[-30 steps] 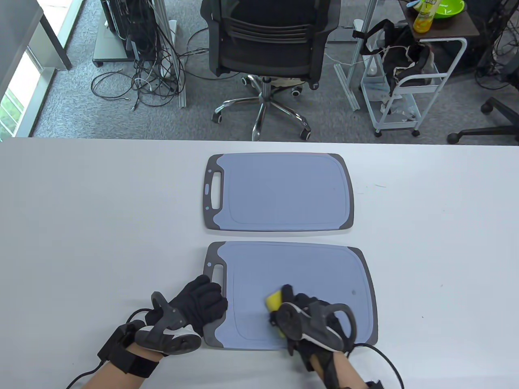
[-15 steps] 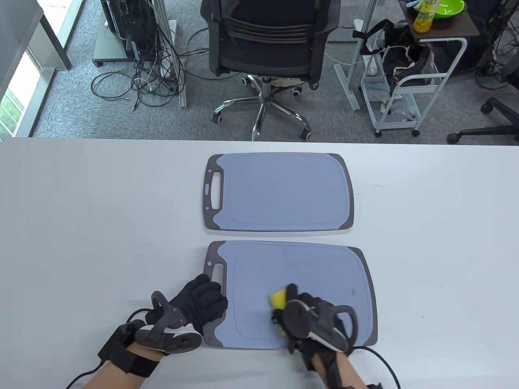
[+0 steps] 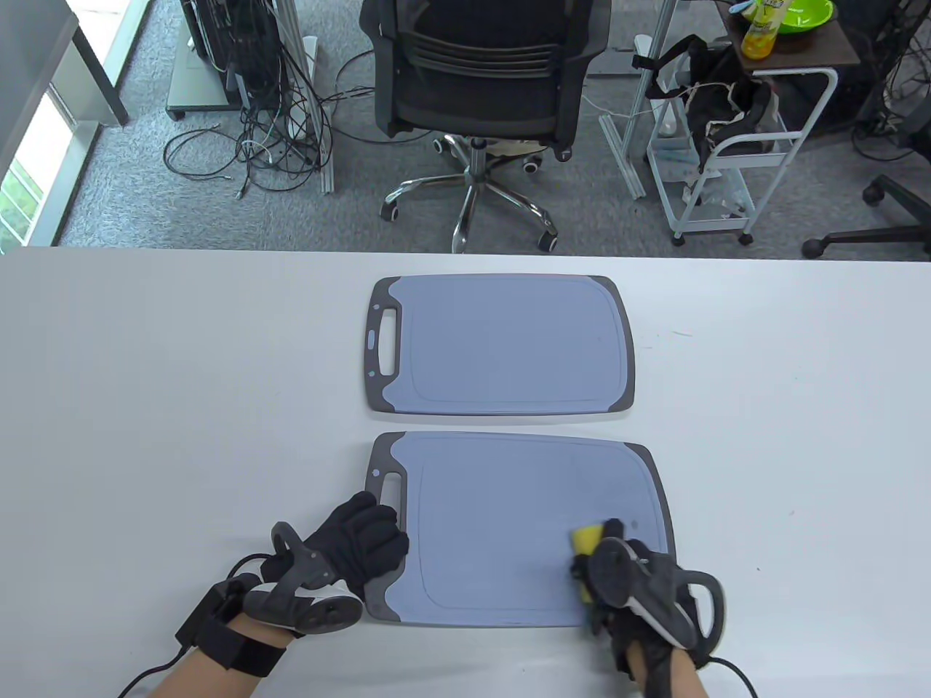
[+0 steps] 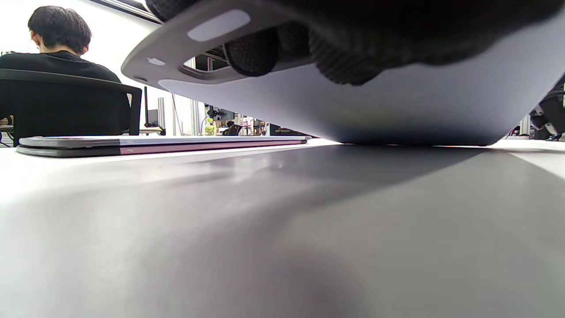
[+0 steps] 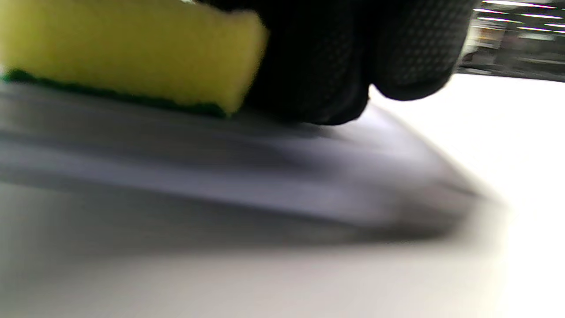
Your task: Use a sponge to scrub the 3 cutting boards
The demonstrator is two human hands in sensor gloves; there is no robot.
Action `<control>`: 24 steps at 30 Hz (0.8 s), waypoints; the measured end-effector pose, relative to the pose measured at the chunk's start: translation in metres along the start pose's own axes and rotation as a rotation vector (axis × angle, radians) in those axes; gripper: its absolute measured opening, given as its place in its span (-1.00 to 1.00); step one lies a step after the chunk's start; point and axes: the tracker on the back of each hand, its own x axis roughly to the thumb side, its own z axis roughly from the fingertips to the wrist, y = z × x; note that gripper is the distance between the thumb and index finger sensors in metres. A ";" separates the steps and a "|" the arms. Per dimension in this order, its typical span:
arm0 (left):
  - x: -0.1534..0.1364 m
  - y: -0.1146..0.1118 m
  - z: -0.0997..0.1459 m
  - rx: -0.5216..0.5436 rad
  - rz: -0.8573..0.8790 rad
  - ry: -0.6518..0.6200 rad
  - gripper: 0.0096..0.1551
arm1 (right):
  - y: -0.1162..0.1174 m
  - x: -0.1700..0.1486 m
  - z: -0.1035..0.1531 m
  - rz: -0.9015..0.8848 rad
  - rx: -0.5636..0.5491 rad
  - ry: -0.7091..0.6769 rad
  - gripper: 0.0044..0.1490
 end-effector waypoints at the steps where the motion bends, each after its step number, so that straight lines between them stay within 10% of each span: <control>1: 0.000 0.000 0.000 -0.001 0.001 0.000 -0.53 | 0.003 -0.016 -0.002 0.003 0.012 0.053 -0.06; 5: 0.000 0.000 0.000 -0.001 0.000 0.002 -0.53 | -0.001 0.010 0.000 -0.026 -0.002 -0.058 -0.04; 15: 0.000 0.000 -0.001 0.001 -0.004 0.002 -0.53 | -0.027 0.226 0.063 0.059 -0.067 -0.780 -0.02; 19: 0.000 0.000 -0.001 0.002 -0.002 0.001 -0.53 | -0.026 0.203 0.052 0.040 -0.045 -0.689 -0.04; 24: 0.000 0.000 -0.001 -0.001 -0.003 0.002 -0.53 | -0.011 0.084 0.016 0.027 -0.015 -0.300 -0.05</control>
